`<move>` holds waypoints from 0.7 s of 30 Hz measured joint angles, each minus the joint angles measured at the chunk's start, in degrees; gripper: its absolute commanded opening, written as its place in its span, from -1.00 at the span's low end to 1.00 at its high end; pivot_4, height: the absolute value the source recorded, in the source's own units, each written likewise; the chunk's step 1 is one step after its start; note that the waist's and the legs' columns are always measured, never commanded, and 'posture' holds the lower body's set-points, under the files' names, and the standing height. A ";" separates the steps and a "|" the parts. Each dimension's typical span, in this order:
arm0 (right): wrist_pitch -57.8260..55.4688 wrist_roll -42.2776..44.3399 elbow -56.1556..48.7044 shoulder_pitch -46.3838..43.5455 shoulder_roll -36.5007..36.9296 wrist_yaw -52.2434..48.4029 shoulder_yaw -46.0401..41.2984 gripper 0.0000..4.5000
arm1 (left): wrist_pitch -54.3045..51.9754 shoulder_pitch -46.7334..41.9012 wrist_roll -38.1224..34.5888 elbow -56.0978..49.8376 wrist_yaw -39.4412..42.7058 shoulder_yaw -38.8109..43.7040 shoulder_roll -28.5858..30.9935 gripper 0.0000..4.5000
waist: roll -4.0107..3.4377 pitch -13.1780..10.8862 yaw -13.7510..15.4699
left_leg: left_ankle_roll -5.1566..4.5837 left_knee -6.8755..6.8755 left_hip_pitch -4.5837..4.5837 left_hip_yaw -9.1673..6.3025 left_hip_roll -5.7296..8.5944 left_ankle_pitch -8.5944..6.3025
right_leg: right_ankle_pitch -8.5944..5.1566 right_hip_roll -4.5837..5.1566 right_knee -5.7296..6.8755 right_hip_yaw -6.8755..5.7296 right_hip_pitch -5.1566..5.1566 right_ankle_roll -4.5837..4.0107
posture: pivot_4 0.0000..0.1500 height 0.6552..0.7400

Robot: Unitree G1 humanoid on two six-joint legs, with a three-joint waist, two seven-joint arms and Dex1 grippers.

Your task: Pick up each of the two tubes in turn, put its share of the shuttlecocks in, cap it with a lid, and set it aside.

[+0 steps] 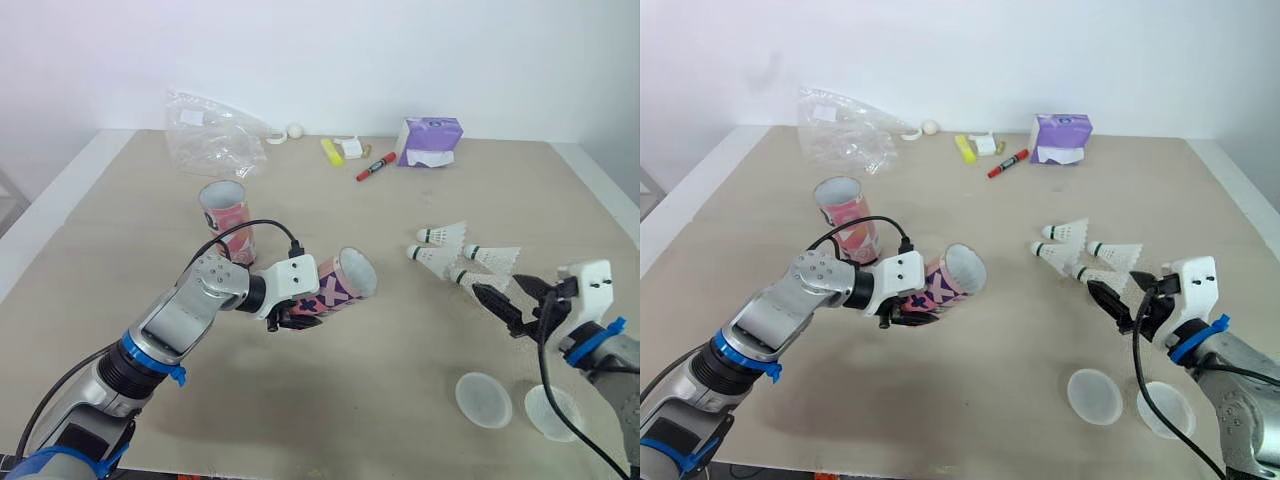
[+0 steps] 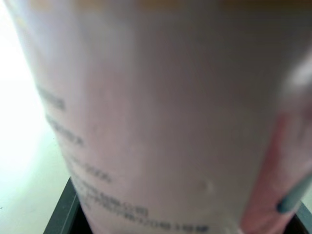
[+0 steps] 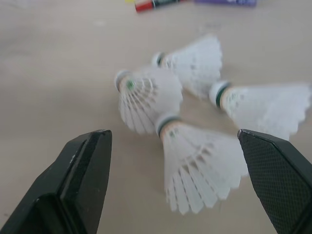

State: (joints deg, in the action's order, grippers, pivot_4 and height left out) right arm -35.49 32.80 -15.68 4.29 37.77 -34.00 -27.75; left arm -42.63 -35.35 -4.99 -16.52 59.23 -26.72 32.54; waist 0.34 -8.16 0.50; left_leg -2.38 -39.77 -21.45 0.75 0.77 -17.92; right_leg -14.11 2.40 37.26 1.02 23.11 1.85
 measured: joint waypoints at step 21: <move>-0.96 -0.16 6.87 -6.04 -1.54 -1.51 5.54 -0.03 | -0.18 0.35 0.03 -0.43 -0.49 0.06 -0.12 0.05 | 0.00 0.00 0.05 | 0.01 0.00 -0.01 -0.03 0.00 0.00 | 0.00 0.15 0.00 0.00 0.00 0.00 | 1.00 1.00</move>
State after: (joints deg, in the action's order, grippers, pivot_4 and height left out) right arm -36.45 32.64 -8.82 -1.75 36.23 -35.51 -22.21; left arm -42.81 -35.00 -4.96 -16.96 58.74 -26.66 32.42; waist 0.34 -8.16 0.54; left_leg -2.38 -39.77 -21.46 0.72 0.76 -17.91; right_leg -14.11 2.54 37.26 1.02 23.11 1.84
